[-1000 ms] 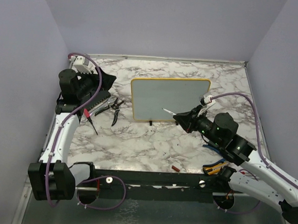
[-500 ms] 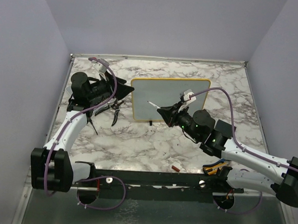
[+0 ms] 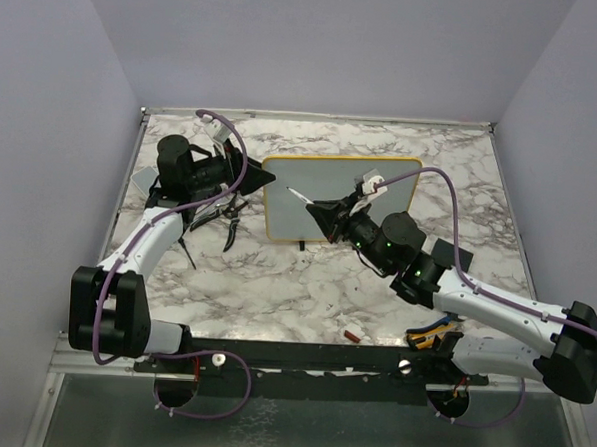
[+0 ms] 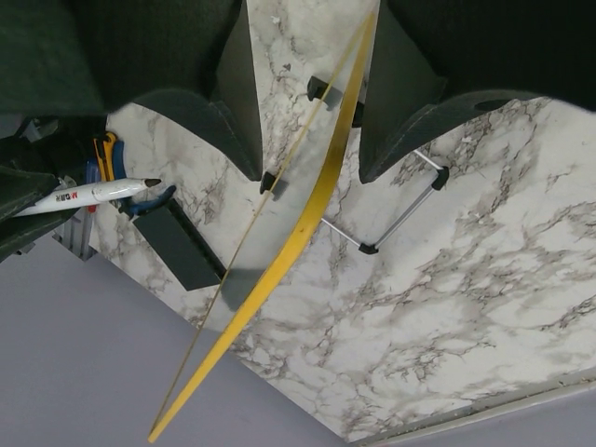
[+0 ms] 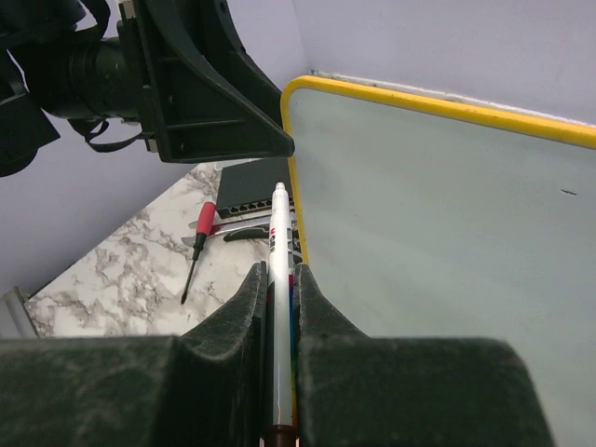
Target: Write a sentence on the whiteboard
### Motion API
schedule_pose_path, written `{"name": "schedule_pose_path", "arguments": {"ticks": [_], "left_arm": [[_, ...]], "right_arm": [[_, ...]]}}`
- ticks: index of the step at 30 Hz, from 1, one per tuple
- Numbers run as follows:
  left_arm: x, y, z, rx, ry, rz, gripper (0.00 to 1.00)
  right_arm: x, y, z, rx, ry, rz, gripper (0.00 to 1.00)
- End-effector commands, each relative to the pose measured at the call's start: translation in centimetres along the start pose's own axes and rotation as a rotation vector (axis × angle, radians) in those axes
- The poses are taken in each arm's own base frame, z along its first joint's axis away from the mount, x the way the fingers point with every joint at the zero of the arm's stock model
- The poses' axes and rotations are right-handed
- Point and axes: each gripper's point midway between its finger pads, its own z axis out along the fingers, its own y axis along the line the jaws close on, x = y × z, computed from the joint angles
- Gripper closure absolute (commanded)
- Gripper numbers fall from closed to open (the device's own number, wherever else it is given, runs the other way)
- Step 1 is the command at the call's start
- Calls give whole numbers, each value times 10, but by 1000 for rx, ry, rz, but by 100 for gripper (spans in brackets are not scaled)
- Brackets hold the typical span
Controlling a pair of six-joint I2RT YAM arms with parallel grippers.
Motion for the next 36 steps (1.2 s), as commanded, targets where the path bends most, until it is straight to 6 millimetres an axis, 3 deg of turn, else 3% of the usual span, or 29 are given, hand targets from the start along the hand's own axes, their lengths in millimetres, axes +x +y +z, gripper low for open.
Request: {"name": "schedule_pose_path", "arguments": {"ticks": [1, 11, 36], "left_arm": [[0, -6, 1, 57, 19, 56, 56], [11, -2, -5, 55, 73, 82, 63], [31, -1, -11, 44, 97, 121, 100]], "right_arm": [[-20, 7, 9, -20, -59, -16, 99], [-11, 15, 12, -87, -29, -29, 99], [-6, -3, 26, -17, -53, -78, 99]]}}
